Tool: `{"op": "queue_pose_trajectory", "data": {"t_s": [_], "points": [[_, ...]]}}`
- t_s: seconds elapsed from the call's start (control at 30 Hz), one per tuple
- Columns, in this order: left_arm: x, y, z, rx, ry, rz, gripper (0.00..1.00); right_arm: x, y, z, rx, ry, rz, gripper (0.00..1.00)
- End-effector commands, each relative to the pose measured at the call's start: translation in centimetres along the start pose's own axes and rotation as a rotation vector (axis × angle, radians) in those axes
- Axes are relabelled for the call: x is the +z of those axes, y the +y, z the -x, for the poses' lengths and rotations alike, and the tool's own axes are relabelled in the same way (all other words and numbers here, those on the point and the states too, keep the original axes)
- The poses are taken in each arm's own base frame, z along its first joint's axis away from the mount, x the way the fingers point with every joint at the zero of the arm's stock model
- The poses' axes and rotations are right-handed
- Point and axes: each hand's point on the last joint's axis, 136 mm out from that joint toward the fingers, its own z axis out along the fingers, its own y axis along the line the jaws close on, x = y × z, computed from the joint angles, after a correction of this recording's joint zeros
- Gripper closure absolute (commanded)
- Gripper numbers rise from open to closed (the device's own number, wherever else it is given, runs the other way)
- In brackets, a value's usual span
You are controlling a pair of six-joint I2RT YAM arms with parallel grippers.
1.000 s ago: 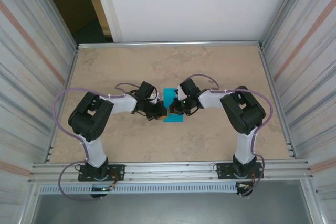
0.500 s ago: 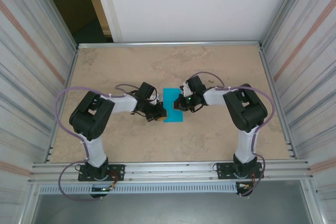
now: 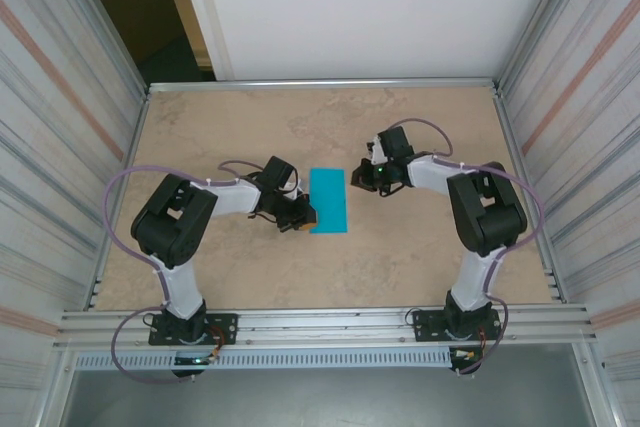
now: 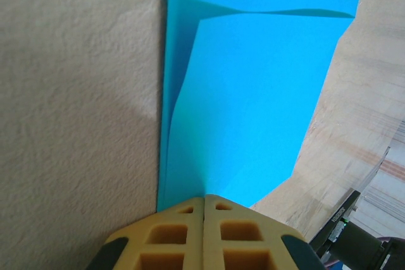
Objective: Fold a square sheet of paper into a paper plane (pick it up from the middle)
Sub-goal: Fold the triangle a second time at the center of the table.
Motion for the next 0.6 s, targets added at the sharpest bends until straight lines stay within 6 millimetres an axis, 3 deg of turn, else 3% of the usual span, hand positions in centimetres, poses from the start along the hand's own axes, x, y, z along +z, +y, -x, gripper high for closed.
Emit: {"op": "queue_pose_trajectory", "data": {"t_s": [0.0,0.1,0.2,0.57], "points": [[0.3,4.0,-1.7,-0.093,0.047,0.136,1.00,0.6,1.3,-4.6,-0.024,0.084,-0.040,1.00],[0.3,4.0,-1.9,-0.091,0.048,0.134,1.00,2.0,3.0,-7.2,-0.023,0.136,-0.011,1.00],[0.3,4.0,-1.9,-0.091,0.050,0.132,1.00,3.1,4.3,-8.5,-0.039,0.164,0.000,1.00],[0.3,4.2,-1.9,-0.091,0.043,0.132,1.00,5.8,4.1,-10.2,-0.024,0.249,0.001,1.00]]}}
